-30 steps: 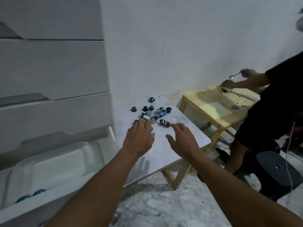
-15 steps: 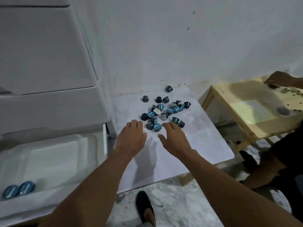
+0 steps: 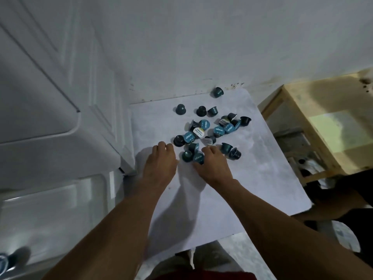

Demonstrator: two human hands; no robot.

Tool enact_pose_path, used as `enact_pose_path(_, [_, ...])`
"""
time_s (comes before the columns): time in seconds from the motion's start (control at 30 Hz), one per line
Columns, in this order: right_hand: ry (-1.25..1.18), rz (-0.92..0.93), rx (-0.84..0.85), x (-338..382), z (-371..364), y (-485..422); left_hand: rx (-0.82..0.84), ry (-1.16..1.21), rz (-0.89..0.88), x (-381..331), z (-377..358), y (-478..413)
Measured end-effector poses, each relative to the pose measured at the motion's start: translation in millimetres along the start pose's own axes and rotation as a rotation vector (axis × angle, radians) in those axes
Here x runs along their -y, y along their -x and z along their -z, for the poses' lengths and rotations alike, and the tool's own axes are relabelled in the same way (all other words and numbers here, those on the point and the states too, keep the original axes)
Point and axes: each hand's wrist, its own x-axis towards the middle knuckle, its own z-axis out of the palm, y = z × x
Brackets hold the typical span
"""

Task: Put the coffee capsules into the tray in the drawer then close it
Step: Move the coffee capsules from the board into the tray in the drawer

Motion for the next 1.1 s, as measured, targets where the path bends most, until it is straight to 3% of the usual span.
enact_pose_path(0.2, [-0.021,-0.001,0.043,-5.2,-3.3,-17.2,-0.032,-0.104,-0.021,3.1,-4.5,-15.4])
enact_pose_path(0.3, [-0.028,-0.005,0.053,-9.2,3.2,-21.1,0.036,-0.139,-0.062,-4.5,-6.9,-23.7])
enact_pose_path(0.43, [-0.040,0.003,0.100,-5.8,2.1,-19.1,0.138,-0.169,0.040,-5.3,-1.5,-23.4])
enact_pose_path(0.83, [-0.011,0.050,-0.008,-2.4,22.5,10.3,-0.067,0.294,0.045,-11.3,25.0,0.4])
enact_pose_path(1.1, [-0.024,0.169,-0.131,10.1,56.3,33.7,-0.150,0.388,-0.053,-19.9,66.8,30.7])
